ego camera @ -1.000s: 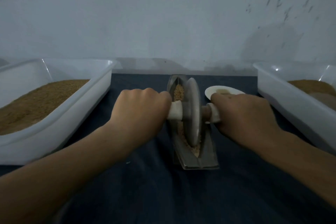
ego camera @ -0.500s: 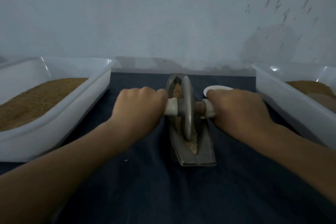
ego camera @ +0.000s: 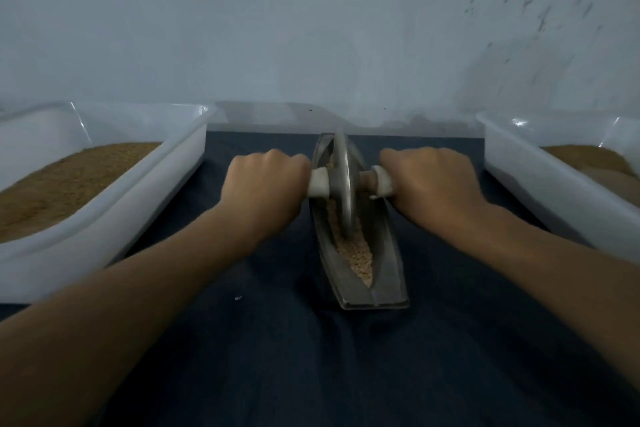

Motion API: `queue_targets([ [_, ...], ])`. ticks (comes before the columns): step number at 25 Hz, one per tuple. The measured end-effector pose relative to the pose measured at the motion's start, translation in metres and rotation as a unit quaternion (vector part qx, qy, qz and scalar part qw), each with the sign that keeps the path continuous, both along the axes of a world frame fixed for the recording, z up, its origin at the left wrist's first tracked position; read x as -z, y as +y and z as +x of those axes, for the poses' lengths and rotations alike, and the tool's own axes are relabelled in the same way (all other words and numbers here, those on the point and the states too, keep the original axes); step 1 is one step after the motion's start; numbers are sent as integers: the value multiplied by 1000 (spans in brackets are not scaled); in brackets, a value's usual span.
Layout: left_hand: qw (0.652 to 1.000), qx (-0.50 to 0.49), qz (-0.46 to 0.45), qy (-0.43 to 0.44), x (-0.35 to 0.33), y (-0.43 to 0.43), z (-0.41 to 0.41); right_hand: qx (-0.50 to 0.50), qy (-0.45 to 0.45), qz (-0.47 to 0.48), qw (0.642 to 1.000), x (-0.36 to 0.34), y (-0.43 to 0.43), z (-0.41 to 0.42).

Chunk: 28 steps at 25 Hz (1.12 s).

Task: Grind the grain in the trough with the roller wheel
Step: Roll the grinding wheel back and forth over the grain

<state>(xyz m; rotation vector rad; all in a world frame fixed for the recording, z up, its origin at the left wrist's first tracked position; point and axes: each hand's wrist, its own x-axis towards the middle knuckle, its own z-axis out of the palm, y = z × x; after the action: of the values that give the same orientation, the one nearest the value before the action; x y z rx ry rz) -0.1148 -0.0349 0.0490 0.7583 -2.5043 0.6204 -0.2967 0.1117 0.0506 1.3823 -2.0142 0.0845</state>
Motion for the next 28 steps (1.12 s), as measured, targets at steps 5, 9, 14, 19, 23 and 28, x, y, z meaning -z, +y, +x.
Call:
queue_targets([
  [5,993,81,-78,44,4,13,30,-65,39,-63,995,13,43,5],
  [9,999,-35,-3,-15,-5,-8,-20,57,-23,-14,998,4,-13,-7],
  [14,999,-6,-9,-41,-19,-4,-16,44,-64,27,997,1,-4,-8],
  [19,992,108,-63,34,0,11,30,-55,23,-71,996,18,52,-1],
  [23,999,-26,2,-23,-10,-9,-19,73,-41,-5,996,3,-8,-8],
  [28,1000,-13,8,-27,-15,0,-7,46,-51,23,997,-4,3,-3],
])
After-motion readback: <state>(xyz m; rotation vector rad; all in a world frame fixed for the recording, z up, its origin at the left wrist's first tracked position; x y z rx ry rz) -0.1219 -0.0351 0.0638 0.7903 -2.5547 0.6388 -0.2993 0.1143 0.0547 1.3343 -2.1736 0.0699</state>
